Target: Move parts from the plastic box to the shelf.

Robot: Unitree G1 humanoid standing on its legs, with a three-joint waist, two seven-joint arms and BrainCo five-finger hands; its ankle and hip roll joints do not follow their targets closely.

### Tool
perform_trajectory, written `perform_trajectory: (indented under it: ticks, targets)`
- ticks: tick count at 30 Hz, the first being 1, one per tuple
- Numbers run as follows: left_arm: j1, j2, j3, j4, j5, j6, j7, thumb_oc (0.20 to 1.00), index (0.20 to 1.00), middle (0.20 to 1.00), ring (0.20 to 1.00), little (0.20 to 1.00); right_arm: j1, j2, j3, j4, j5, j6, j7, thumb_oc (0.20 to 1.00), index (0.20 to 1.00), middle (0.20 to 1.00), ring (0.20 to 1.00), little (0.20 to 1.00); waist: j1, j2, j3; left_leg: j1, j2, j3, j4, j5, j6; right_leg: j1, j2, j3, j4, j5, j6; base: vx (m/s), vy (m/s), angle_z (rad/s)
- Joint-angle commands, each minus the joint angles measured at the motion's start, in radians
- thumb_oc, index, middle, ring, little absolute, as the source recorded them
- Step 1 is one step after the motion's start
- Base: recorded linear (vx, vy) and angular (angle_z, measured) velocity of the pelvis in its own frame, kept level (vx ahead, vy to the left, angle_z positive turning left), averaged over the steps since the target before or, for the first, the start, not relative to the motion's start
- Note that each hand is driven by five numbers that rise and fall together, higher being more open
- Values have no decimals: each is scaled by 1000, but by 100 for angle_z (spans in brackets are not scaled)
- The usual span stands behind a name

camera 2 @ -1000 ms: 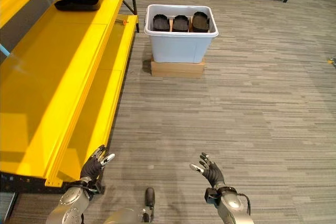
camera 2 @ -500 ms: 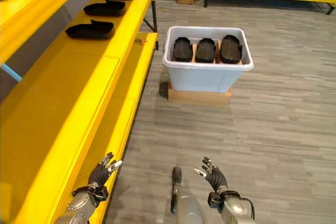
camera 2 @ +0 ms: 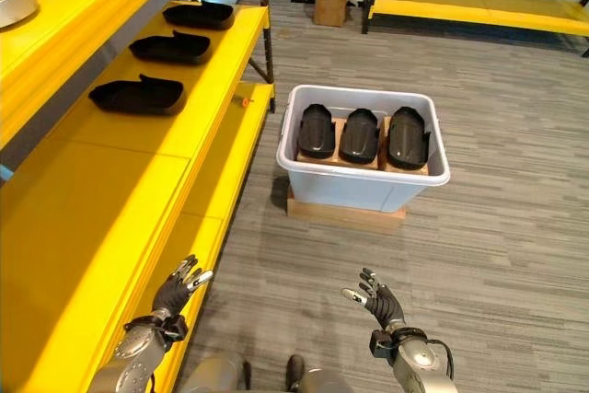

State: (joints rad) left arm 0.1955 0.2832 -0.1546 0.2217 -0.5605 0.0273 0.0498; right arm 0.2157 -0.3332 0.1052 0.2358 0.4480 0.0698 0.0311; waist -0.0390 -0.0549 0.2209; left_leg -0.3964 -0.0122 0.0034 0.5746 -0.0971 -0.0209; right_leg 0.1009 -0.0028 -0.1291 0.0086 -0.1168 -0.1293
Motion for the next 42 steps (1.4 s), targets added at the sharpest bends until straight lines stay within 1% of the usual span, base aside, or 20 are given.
perform_trajectory:
  ticks: [1,2,4,5,9,15,18,21,24,25,27,28,30,31,32,33,37,38,39,42]
  targets:
    - [41,24,23,-59,13,-44,-6,1000,1000,1000,1000,1000,22,-36,13,-35,-8,-45,-5,1000,1000,1000,1000,1000,14,30,-14,177,8,28,-407,169,-13,-9,23,14,-10,33,162,279,86,-43]
    - [48,25,25,-58,19,-45,-8,1000,1000,1000,1000,1000,22,-38,16,-29,-21,-45,-3,1000,1000,1000,1000,1000,22,40,-20,182,10,1,-481,210,-17,11,33,26,-13,28,163,272,90,-43]
    - [51,24,27,-57,23,-46,-10,1000,1000,1000,1000,1000,23,-39,17,-22,-28,-45,1,1000,1000,1000,1000,1000,26,43,-17,198,3,-8,-502,227,-19,33,33,35,-14,23,166,184,86,-34]
    - [53,20,28,-49,20,-48,-17,1000,1000,1000,1000,1000,30,-27,25,-16,-35,-40,16,1000,1000,1000,1000,1000,21,47,-37,247,-5,-10,-544,201,-5,43,34,50,-8,10,173,138,85,-52]
    - [60,24,24,-54,17,-44,-21,1000,1000,1000,1000,1000,47,-15,25,-33,-26,-35,29,1000,1000,1000,1000,1000,8,48,-71,301,-12,1,-595,198,2,44,23,52,-5,-1,177,183,107,-58]
    - [70,30,25,-66,11,-36,-10,1000,1000,1000,1000,1000,34,-2,45,-36,-36,-28,34,1000,1000,1000,1000,1000,14,42,-106,355,-37,4,-617,156,34,60,-6,59,-13,-6,202,140,98,-4]
    - [60,31,31,-70,10,-34,7,1000,1000,1000,1000,1000,1,-1,66,-38,-54,-30,35,1000,1000,1000,1000,1000,27,48,-103,366,-48,4,-594,113,66,-18,-20,63,169,-23,230,69,105,-9]
    - [38,41,32,-67,21,-34,16,1000,1000,1000,1000,1000,-22,4,81,-38,-68,-30,39,1000,1000,1000,1000,1000,13,59,-58,393,-50,-3,-581,98,93,-152,-42,58,447,90,290,-33,68,-1]
    - [34,50,29,-68,29,-34,12,1000,1000,1000,1000,1000,-17,10,82,-50,-71,-27,44,1000,1000,1000,1000,1000,-2,74,-35,410,-44,-22,-581,96,96,-210,-49,51,539,91,281,-5,36,16]
    - [33,55,32,-70,27,-36,12,1000,1000,1000,1000,1000,-14,15,81,-54,-70,-27,41,1000,1000,1000,1000,1000,-1,79,-36,420,-44,-22,-587,89,95,-214,-87,26,506,87,271,80,1,12]
    - [29,58,39,-70,18,-37,13,1000,1000,1000,1000,1000,-12,21,71,-57,-65,-27,35,1000,1000,1000,1000,1000,6,100,-35,427,-26,-25,-585,75,81,-206,-176,-14,387,67,247,86,-73,5]
    - [33,59,39,-71,15,-37,12,1000,1000,1000,1000,1000,-8,22,68,-61,-68,-24,36,1000,1000,1000,1000,1000,0,107,-30,431,-20,-35,-576,68,74,-191,-197,-18,350,75,242,106,-183,11]
    - [37,66,40,-71,13,-36,12,1000,1000,1000,1000,1000,-3,29,60,-60,-80,-20,37,1000,1000,1000,1000,1000,-7,98,-29,434,-19,-51,-560,39,50,-191,-278,41,159,181,277,111,-246,6]
    - [41,66,43,-70,16,-38,11,1000,1000,1000,1000,1000,-1,30,58,-66,-86,-18,39,1000,1000,1000,1000,1000,-12,91,-27,441,-18,-57,-552,28,42,-187,-298,57,116,219,292,61,-160,8]
    - [41,66,43,-70,16,-38,11,1000,1000,1000,1000,1000,0,30,58,-66,-86,-18,39,1000,1000,1000,1000,1000,-12,92,-26,443,-18,-58,-552,27,42,-184,-298,56,113,220,292,75,-220,19]
    - [44,64,49,-67,23,-40,9,1000,1000,1000,1000,1000,4,28,57,-74,-95,-17,46,1000,1000,1000,1000,1000,-11,76,-30,459,-11,-55,-551,15,29,-181,-313,56,77,260,318,47,-146,33]
    - [40,48,53,-50,26,-42,11,1000,1000,1000,1000,1000,9,24,53,-68,-101,-15,49,1000,1000,1000,1000,1000,-4,57,-62,477,19,-48,-555,5,-2,-136,-314,1,38,224,336,97,-252,28]
    - [35,44,52,-47,24,-43,14,1000,1000,1000,1000,1000,8,19,47,-64,-98,-16,48,1000,1000,1000,1000,1000,-4,59,-69,477,44,-51,-558,8,-16,-132,-297,-6,44,199,333,103,-507,0]
    - [36,31,53,-43,7,-45,17,1000,1000,1000,1000,1000,10,2,36,-74,-80,-20,45,1000,1000,1000,1000,1000,-10,68,-78,471,99,-52,-561,31,-47,-110,-262,-45,37,162,313,83,-532,-3]
    - [35,25,46,-40,-3,-42,14,1000,1000,1000,1000,1000,16,-15,24,-76,-61,-28,30,1000,1000,1000,1000,1000,-21,85,-79,475,171,-37,-586,77,-87,-92,-212,-85,38,107,291,64,-399,11]
